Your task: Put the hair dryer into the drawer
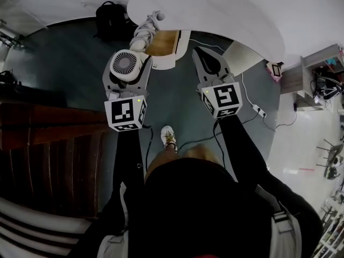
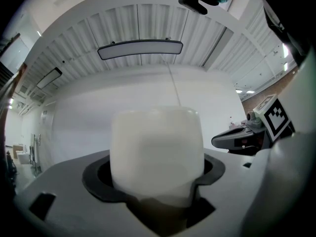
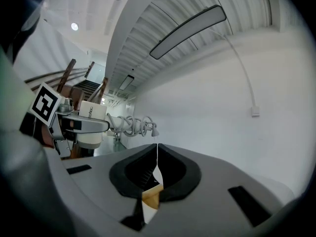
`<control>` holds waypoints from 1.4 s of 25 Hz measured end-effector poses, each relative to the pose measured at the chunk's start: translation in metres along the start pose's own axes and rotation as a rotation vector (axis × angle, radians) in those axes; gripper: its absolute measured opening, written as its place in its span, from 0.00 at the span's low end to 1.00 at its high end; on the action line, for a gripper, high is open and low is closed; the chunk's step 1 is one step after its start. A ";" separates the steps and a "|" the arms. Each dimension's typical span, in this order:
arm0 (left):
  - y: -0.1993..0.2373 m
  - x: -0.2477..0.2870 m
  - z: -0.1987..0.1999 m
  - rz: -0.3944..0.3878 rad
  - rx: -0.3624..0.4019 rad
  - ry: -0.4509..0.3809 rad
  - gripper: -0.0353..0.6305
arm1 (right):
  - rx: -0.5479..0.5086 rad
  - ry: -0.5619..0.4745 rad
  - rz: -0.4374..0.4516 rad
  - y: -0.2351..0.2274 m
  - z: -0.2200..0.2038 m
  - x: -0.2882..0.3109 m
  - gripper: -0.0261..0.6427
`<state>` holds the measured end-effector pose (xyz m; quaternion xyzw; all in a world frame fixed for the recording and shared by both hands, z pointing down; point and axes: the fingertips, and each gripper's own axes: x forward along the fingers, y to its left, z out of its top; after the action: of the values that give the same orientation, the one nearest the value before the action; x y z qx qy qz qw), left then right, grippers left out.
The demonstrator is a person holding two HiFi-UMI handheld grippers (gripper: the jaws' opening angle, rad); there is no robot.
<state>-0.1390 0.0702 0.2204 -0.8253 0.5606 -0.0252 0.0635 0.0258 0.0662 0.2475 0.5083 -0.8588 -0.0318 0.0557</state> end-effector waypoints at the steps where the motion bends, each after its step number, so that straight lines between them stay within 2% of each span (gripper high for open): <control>1: 0.002 0.003 -0.001 -0.007 0.002 0.002 0.62 | 0.002 0.002 -0.003 0.000 -0.001 0.004 0.08; 19: 0.050 0.029 -0.017 -0.050 -0.004 0.009 0.62 | 0.029 0.010 -0.049 0.015 -0.005 0.057 0.08; 30: 0.061 0.074 -0.027 -0.036 0.021 0.029 0.62 | 0.047 -0.004 -0.009 -0.012 -0.014 0.110 0.08; 35: 0.069 0.132 -0.032 -0.013 0.034 0.047 0.62 | 0.058 0.002 0.031 -0.051 -0.020 0.163 0.08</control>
<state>-0.1578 -0.0796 0.2385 -0.8268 0.5561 -0.0548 0.0642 -0.0050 -0.1007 0.2719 0.4964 -0.8671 -0.0055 0.0420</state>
